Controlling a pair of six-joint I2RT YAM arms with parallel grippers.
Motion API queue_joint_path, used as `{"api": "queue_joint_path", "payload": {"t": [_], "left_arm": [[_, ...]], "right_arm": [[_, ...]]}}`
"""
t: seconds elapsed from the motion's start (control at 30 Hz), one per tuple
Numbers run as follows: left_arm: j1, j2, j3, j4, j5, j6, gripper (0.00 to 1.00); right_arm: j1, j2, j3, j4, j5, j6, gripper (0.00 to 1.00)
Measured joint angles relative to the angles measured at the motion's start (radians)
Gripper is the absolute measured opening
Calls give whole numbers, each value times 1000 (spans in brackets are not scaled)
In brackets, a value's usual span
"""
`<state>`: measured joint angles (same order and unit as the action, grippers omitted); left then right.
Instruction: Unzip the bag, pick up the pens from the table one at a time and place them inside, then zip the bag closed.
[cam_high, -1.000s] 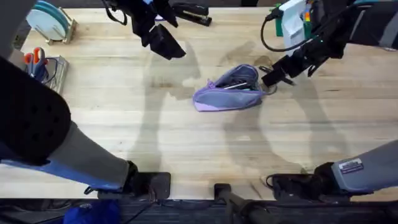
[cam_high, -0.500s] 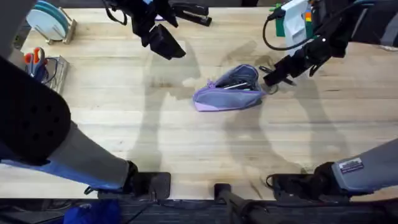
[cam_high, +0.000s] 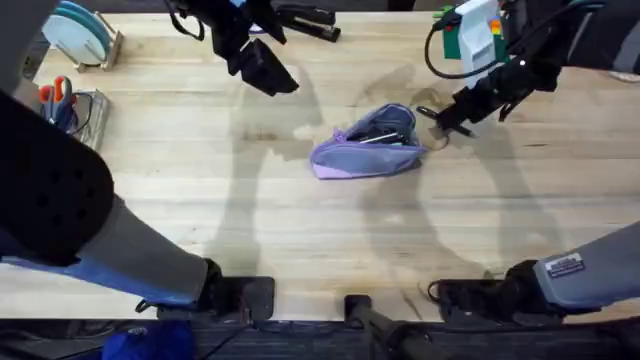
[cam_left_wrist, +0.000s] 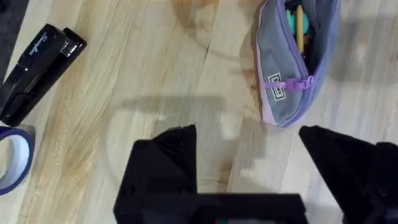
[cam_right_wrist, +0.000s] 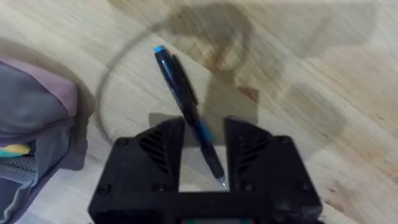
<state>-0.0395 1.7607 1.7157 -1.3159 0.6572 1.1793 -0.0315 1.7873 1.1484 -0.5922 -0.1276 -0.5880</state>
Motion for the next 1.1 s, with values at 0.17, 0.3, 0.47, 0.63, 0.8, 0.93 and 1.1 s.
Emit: {"api": "queue_joint_path", "payload": {"t": [0.17, 0.3, 0.47, 0.63, 0.8, 0.93, 1.1], "left_arm": [[0, 0, 0, 0, 0, 0, 993], [0, 0, 0, 0, 0, 0, 993], [0, 0, 0, 0, 0, 0, 994], [0, 0, 0, 0, 0, 0, 993], [0, 0, 0, 0, 0, 0, 994], [0, 0, 0, 0, 0, 0, 994], [0, 0, 0, 0, 0, 0, 994]], "right_arm": [[-2, 0, 0, 10, 5, -3, 217], [-3, 0, 0, 16, 9, -3, 147], [-3, 1, 2, 19, 8, -3, 44], [-3, 1, 3, 19, 8, -4, 41], [-3, -5, 2, 17, 8, -3, 33], [-3, -32, -14, 9, 8, -3, 31], [-3, -111, -18, 23, 8, -4, 31]]}}
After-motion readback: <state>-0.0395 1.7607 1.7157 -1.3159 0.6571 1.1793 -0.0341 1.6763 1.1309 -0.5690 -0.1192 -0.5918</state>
